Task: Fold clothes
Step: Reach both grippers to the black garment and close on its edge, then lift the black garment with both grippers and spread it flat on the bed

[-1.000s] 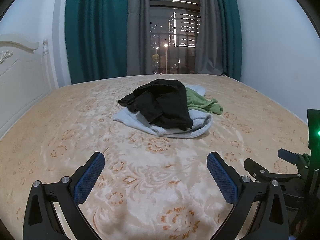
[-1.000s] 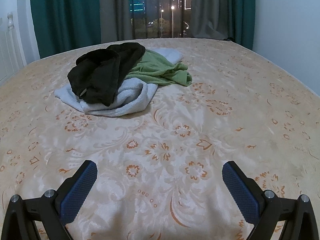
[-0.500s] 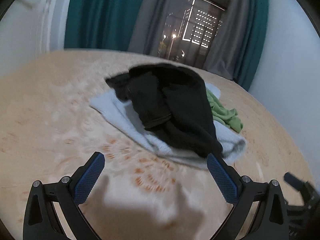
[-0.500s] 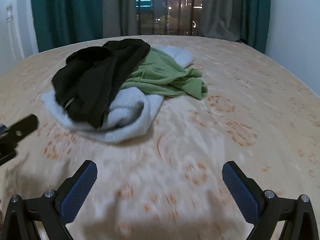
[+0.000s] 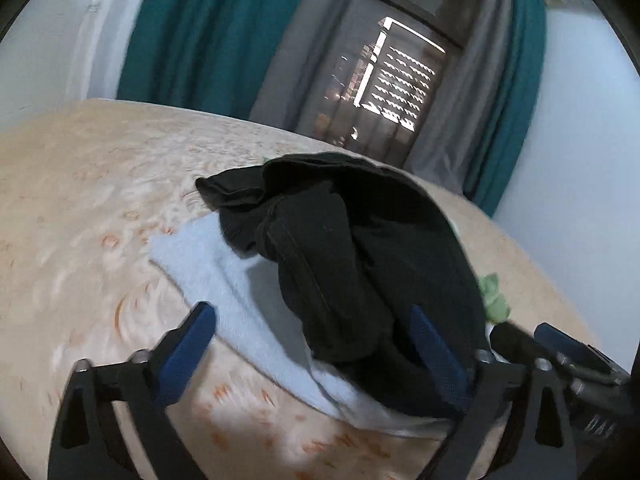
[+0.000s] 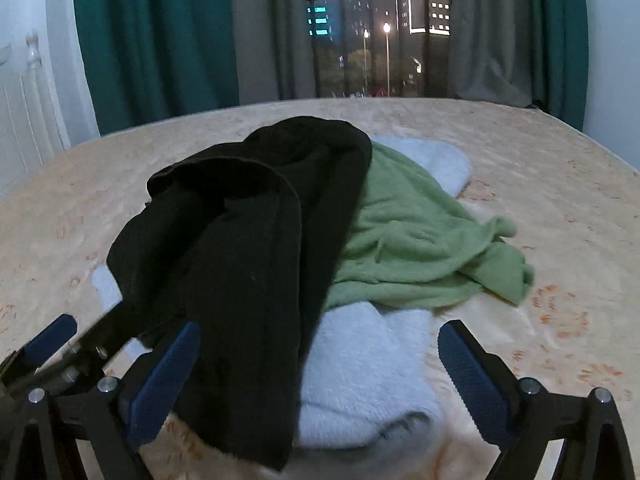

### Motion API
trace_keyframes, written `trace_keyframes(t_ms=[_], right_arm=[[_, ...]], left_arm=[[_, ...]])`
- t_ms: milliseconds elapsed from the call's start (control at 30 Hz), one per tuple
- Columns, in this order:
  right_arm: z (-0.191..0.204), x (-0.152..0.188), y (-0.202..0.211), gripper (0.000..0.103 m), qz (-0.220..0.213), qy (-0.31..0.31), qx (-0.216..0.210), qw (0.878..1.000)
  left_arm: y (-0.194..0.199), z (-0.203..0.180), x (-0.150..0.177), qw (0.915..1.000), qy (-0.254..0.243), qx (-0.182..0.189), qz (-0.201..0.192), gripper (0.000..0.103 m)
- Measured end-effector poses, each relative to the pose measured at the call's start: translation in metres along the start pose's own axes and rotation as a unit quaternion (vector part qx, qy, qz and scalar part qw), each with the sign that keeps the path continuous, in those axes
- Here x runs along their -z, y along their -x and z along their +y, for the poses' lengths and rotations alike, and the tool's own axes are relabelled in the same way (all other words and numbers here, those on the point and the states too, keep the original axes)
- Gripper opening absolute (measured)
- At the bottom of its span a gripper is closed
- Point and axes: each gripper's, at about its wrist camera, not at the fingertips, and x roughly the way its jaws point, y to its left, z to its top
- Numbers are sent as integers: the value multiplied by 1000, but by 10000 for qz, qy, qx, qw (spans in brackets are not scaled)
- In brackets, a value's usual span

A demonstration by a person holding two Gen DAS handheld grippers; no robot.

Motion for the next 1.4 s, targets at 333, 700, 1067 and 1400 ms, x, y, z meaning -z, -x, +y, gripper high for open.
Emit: trace_keyframes(t_ms=[333,700,1067,1400], right_arm=[[15,12,-26,56,329,502,116,9981],[-1,1,2,9,-109,-180,-170,9996],[-1,-7,42,7,-542,0,16,9985],[18,-8,103,7,-1076,-223,-695,9915]], left_arm=[[-38,-18,-5,9975,-223,192,637,21],[29,16,-10,9988,430,228,111,8],[73,32,-8,9953,848,461,38,7],[119,51,29,9946,951,186,368,7]])
